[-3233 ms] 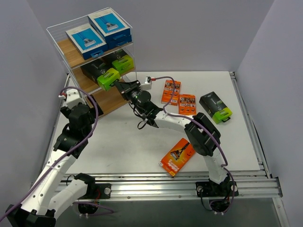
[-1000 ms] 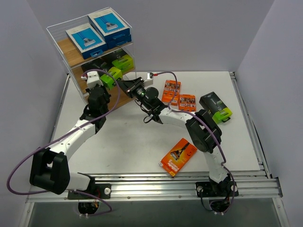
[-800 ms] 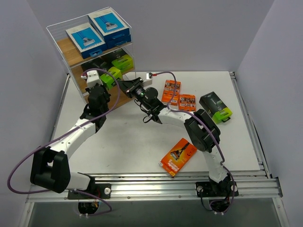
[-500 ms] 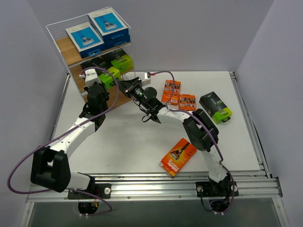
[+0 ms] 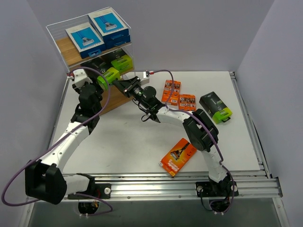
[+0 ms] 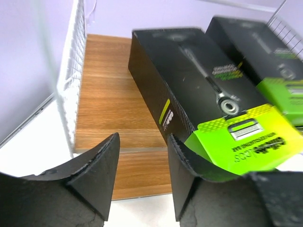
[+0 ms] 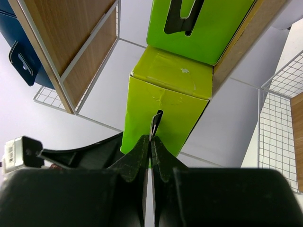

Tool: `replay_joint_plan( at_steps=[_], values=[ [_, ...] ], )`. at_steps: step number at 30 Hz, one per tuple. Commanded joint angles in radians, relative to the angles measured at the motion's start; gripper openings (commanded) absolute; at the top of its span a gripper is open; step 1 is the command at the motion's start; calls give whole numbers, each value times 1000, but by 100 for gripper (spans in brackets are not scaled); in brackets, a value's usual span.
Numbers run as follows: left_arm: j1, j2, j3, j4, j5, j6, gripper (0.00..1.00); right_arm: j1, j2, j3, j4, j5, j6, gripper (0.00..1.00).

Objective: Place and organize the shaving razors onto the shelf
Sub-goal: Place the shaving razor onto shelf

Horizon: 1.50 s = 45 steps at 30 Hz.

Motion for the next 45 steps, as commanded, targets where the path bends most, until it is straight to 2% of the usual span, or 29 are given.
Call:
replay_joint_plan(
  at_steps=[1, 5, 9, 15, 20, 22, 24, 26, 29, 34, 41, 45],
  values=[
    [4, -104, 8, -69, 22, -43, 55, 12, 6, 60, 25, -27, -24, 0],
    [2, -188, -22, -144, 117, -48, 57, 17, 1, 64, 10, -30, -33, 0],
    [-1, -263, -27, -230, 143, -42, 59, 18, -8, 63, -6, -30, -44, 0],
    [-10, -348, -9, -320, 129, 38, 63, 26, -20, 76, -35, -27, -71, 0],
    [-13, -437, -49, -409, 131, -12, 63, 22, 21, 158, -85, -41, -105, 0],
    [-14, -499, -96, -431, 108, -20, 63, 23, 39, 191, -99, -45, -105, 0],
    [-16, -541, -124, -464, 18, -32, 64, 26, 49, 210, -108, -49, -116, 0],
    [-22, -585, -156, -468, -56, -13, 67, 29, 56, 219, -108, -45, -120, 0],
    [-45, -605, -184, -451, -79, 30, 68, 32, 64, 224, -105, -45, -117, 0],
    [-57, -625, -196, -446, -76, 20, 69, 35, 55, 224, -124, -13, -133, 0],
    [-80, -650, -199, -441, -122, 34, 69, 57, 35, 189, -112, 114, -177, 0],
    [-93, -655, -204, -429, -128, 41, 70, 58, 41, 181, -101, 94, -159, 0]
  ],
)
